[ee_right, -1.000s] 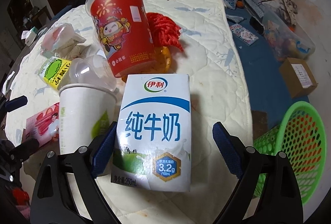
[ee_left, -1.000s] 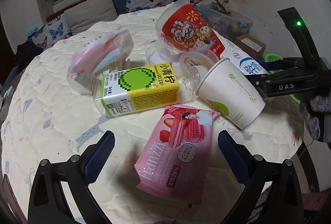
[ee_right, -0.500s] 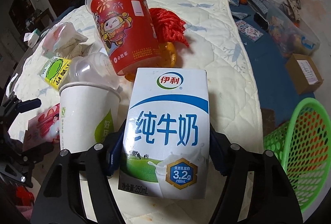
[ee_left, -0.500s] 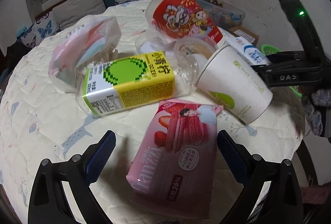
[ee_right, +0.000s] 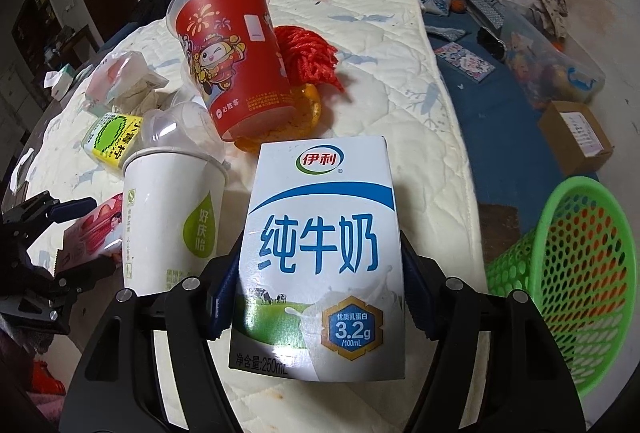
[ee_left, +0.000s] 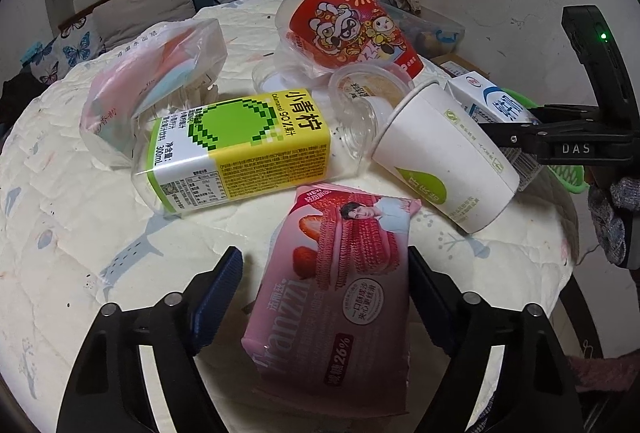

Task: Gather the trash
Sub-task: 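Carry the milk carton and pink wipe pack toward the green wastebasket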

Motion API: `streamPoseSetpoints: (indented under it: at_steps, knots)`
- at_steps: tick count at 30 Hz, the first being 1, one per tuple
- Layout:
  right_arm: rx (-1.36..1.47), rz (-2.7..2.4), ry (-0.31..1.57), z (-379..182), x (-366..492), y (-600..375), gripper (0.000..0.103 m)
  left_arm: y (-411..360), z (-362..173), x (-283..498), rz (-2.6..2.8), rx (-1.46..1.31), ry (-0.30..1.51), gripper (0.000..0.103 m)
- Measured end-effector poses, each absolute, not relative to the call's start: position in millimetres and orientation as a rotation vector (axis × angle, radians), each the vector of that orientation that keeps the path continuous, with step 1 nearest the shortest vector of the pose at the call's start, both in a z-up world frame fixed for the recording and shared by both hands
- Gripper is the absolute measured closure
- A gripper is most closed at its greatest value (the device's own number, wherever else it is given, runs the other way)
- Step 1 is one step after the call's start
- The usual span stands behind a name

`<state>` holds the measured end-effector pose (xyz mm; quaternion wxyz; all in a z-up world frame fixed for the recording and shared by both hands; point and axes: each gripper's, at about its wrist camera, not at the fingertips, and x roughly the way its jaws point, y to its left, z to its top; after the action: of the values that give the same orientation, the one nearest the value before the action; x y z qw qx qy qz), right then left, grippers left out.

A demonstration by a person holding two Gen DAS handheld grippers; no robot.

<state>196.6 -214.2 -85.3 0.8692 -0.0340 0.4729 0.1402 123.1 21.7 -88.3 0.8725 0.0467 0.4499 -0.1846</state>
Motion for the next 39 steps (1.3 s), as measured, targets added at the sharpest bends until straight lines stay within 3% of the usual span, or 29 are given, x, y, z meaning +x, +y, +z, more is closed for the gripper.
streamPoseSetpoints:
  at_steps: [22,39]
  knots:
    - [-0.031,0.221,0.942,-65,173,-244,0.035,36,-88,96,-0.361,0.042,0.891,0.048]
    - [0.005,0.093,0.911,-56,159,-289,0.035,47,-60,51,-0.396,0.024,0.717,0.049]
